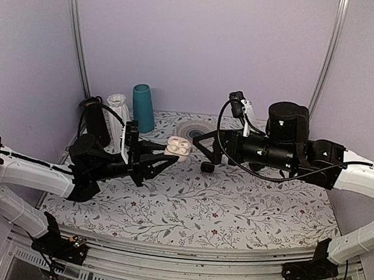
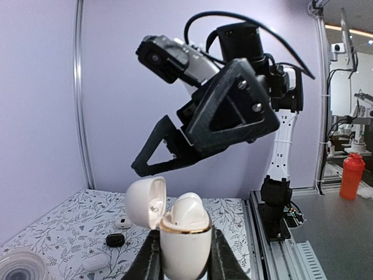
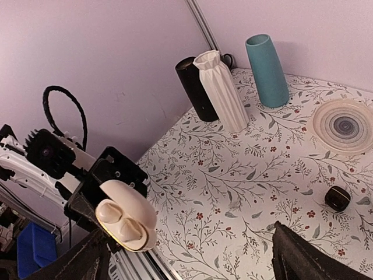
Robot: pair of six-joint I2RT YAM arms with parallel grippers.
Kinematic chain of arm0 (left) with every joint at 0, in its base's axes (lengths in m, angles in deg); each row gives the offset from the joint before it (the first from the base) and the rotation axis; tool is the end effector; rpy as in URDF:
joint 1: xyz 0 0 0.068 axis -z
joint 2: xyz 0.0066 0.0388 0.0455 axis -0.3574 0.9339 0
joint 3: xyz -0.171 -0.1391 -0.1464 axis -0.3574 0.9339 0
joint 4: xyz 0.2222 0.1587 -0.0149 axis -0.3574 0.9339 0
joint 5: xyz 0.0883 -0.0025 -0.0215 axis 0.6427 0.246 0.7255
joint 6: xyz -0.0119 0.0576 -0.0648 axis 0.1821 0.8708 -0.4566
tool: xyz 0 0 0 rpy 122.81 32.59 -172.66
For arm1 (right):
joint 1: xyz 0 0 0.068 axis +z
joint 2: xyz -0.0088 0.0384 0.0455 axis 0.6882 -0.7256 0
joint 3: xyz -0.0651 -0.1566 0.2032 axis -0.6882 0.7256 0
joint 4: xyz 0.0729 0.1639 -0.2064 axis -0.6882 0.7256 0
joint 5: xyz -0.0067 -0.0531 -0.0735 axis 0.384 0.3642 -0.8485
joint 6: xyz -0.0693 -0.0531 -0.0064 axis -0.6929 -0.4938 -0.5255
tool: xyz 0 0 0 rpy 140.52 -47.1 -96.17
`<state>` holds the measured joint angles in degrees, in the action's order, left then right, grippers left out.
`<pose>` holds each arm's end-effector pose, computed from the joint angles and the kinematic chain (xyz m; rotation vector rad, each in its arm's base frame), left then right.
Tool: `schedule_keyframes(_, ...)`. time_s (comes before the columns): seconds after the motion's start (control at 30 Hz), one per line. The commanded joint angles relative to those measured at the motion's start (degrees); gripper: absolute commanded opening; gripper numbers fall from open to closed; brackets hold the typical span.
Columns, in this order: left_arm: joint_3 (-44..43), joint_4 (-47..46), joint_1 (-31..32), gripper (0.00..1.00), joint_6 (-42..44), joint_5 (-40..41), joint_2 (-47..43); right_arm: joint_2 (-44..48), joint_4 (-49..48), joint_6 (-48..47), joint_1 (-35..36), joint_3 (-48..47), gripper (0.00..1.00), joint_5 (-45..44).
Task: Insert the wireless bluetooth earbuds into the charging case
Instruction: Close the charging case with the earbuds.
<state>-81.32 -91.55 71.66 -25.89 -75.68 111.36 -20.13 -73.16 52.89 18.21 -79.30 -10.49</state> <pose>0.1733 -0.2680 0.2610 0.8832 1.0694 -1.1724 0.1716 0.3078 0.3530 -0.5490 1.8917 0.9928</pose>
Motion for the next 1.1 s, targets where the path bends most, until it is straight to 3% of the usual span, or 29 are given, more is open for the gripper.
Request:
schedule_keyframes(0.0,0.81,-5.26,-0.20,0.00,-1.11,-5.19,-1.39,1.48,-5.48,4.34,-3.42,4.26,0.94,4.68)
schedule_keyframes(0.27,-0.03,-11.47,0.05,0.00,-4.53,-14.12,0.61,-1.79,-16.59,8.24,-6.47,8.58,0.75,21.66)
schedule_keyframes(0.43,-0.45,-12.24,0.16,0.00,-5.45,-13.74,2.14,-3.78,-20.97,7.15,-5.86,8.01,0.72,30.35)
schedule_keyframes(0.7,-0.14,-10.94,0.01,0.00,-4.71,-10.39,2.03,-2.89,-20.79,1.42,-2.66,6.47,0.72,33.12)
schedule_keyframes(1.07,-0.21,-9.53,-0.05,0.00,-5.61,-8.37,1.58,1.60,-20.00,0.23,-2.64,8.95,0.73,26.17)
